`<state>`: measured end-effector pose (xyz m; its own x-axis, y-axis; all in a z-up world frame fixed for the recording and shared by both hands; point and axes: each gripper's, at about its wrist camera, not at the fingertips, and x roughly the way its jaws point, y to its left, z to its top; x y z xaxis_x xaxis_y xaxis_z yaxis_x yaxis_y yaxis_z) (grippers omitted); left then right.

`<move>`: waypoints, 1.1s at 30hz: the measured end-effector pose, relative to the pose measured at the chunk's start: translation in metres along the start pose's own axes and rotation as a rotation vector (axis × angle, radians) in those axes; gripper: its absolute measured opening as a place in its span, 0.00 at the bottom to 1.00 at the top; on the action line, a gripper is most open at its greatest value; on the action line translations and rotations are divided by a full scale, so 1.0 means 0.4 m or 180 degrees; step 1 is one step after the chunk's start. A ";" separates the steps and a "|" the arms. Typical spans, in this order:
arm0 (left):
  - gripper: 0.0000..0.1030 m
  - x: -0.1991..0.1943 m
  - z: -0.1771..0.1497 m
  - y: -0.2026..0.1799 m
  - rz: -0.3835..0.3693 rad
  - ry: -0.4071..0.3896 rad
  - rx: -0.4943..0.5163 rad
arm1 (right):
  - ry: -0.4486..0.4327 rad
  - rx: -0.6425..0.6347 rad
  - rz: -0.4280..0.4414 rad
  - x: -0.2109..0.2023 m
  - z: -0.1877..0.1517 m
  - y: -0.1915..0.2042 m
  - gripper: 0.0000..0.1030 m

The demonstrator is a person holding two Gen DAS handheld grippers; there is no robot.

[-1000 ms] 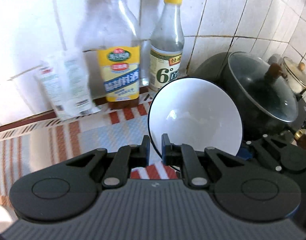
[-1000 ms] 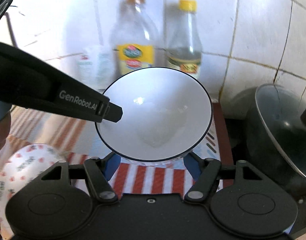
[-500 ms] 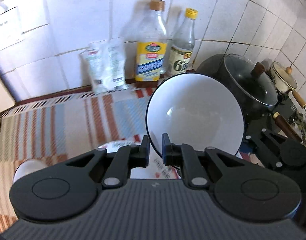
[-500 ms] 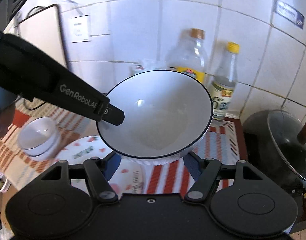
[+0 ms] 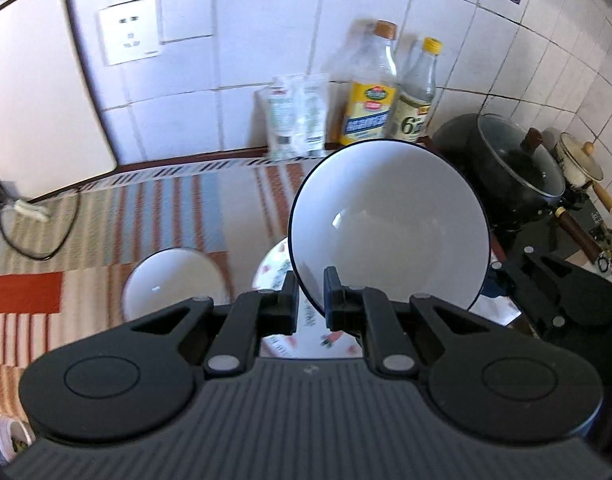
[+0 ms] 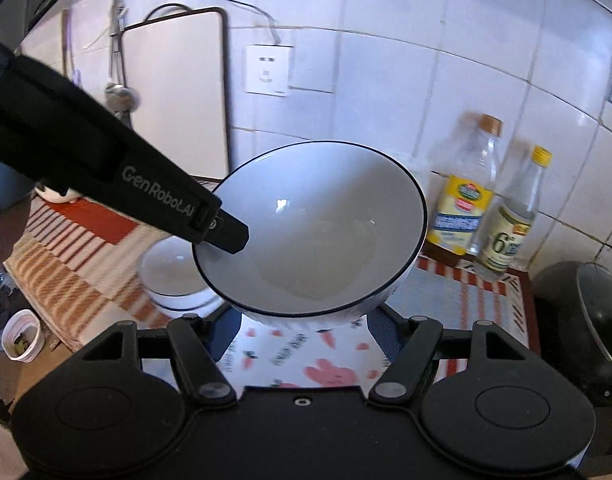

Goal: Organize plates and bowls
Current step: 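Carry the white bowl with both grippers and lower it onto the bowl stack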

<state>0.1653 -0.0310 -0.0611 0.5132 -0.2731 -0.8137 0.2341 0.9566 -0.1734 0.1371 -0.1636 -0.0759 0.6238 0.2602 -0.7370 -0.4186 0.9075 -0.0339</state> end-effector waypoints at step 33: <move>0.10 0.150 -0.054 0.395 0.0358 0.0434 -0.0475 | 0.0661 0.0036 0.0615 0.315 0.065 0.239 0.73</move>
<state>0.2151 0.1059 -0.1494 0.4104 -0.1574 -0.8982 0.0519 0.9874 -0.1494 0.1928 -0.0353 -0.1546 0.3842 0.3566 -0.8516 -0.5086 0.8516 0.1272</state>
